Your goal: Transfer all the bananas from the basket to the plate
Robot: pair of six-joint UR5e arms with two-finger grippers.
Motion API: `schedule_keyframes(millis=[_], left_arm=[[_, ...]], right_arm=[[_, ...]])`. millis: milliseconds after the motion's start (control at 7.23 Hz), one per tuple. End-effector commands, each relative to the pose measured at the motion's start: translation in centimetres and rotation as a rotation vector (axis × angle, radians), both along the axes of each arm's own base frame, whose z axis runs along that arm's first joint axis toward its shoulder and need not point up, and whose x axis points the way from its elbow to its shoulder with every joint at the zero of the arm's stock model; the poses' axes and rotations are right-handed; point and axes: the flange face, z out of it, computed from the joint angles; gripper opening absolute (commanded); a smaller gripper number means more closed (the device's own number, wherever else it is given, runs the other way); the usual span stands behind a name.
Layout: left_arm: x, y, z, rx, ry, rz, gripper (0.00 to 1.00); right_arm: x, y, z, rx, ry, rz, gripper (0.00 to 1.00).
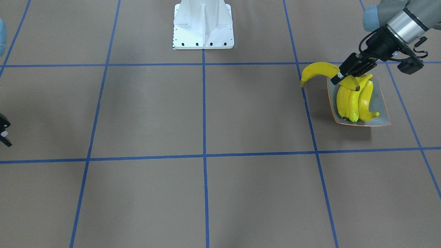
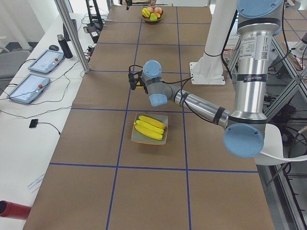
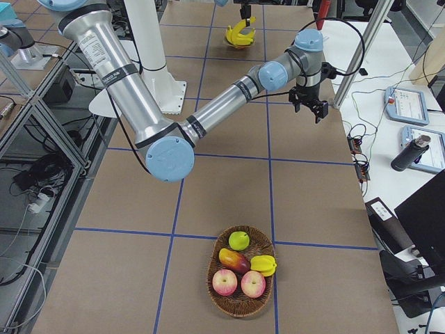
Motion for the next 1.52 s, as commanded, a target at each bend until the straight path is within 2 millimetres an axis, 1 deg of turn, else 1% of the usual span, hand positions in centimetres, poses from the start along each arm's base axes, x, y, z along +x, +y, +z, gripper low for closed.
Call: schedule_keyframes(millis=[0, 138, 277, 415, 553, 830, 968, 1106, 1383], left_arm=[[-1.5, 1.2, 3.3, -0.335, 0.037, -0.101, 0.00], [-2.0, 2.0, 7.6, -0.376, 0.041, -0.112, 0.00], [-2.4, 2.0, 11.9, -0.419, 0.069, -0.137, 0.00], [-2.6, 2.3, 13.5, -0.485, 0.113, -0.159, 0.00], [-2.7, 2.4, 14.2, -0.530, 0.134, -0.173, 0.00], [-3.2, 2.6, 15.8, -0.550, 0.129, -0.174, 0.00], [-4.7, 3.0, 18.3, -0.551, 0.145, -0.145, 0.00], [-5.7, 3.2, 20.3, -0.555, 0.159, -0.119, 0.00], [-5.7, 3.1, 20.7, -0.542, 0.158, -0.114, 0.00]], right_arm=[[5.5, -0.2, 4.5, -0.063, 0.022, 0.009, 1.00], [7.7, -0.6, 6.7, -0.094, 0.008, 0.008, 1.00], [9.6, -0.8, 8.6, -0.132, 0.006, 0.032, 1.00], [11.2, -0.3, 10.0, -0.144, 0.009, 0.043, 1.00], [11.6, -0.1, 10.5, -0.142, 0.013, 0.040, 1.00], [11.6, -0.2, 10.4, -0.137, 0.016, 0.041, 1.00], [11.6, -0.1, 10.3, -0.134, 0.018, 0.042, 1.00], [11.6, -0.2, 10.3, -0.133, 0.021, 0.043, 1.00], [11.6, -0.2, 10.2, -0.130, 0.024, 0.044, 1.00]])
